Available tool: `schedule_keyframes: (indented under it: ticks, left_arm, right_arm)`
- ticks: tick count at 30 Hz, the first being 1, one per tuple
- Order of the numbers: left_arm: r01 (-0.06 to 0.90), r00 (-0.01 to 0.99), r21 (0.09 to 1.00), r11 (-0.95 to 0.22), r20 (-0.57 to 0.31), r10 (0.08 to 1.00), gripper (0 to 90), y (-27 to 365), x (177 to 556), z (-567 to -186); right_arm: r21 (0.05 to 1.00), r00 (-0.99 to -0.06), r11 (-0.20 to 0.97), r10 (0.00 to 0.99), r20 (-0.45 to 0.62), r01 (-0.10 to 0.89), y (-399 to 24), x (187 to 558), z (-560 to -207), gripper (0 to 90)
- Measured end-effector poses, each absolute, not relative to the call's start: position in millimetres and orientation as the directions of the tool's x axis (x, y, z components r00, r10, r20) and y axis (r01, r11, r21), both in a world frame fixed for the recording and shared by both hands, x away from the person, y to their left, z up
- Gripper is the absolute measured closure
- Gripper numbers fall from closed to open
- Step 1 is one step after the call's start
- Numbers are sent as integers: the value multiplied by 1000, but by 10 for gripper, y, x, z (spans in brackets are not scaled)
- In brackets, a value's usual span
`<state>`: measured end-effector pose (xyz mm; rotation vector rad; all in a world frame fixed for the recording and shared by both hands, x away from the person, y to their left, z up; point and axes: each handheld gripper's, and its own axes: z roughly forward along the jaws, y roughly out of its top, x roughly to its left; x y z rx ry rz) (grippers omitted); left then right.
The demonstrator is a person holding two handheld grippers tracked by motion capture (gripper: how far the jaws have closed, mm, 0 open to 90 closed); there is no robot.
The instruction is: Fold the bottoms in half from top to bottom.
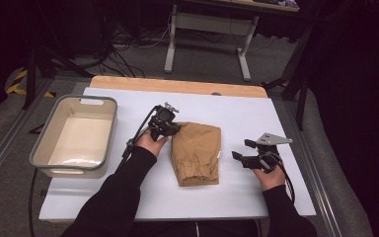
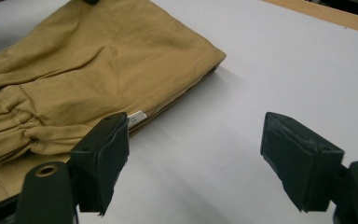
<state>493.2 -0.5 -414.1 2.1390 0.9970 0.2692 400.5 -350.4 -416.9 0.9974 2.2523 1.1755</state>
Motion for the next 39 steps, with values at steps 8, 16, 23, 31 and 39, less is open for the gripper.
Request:
schedule_keyframes:
  ticks: [8, 16, 23, 31, 39]
  left_arm:
    - [560, 693, 723, -405, -141, 707, 311, 11, 4985, -4212]
    - [589, 678, 680, -437, -121, 725, 71, -96, 5018, -4370]
    - [616, 697, 636, -464, -166, 698, 35, -164, 4990, -4474]
    - [603, 711, 619, -502, -133, 690, 5, -255, 4911, -4537]
    - [587, 702, 628, -511, -80, 708, 2, -306, 4859, -4568]
  right_arm:
    - [842, -670, 385, 741, -38, 378, -3497, 3975, -4146, 246]
    - [841, -681, 392, 731, -39, 372, -3485, 3969, -4153, 244]
    - [840, -686, 397, 726, -40, 371, -3472, 3967, -4160, 244]
    - [840, -691, 401, 721, -43, 366, -3460, 3962, -4160, 244]
    - [837, -693, 406, 719, -45, 367, -3454, 3963, -4164, 244]
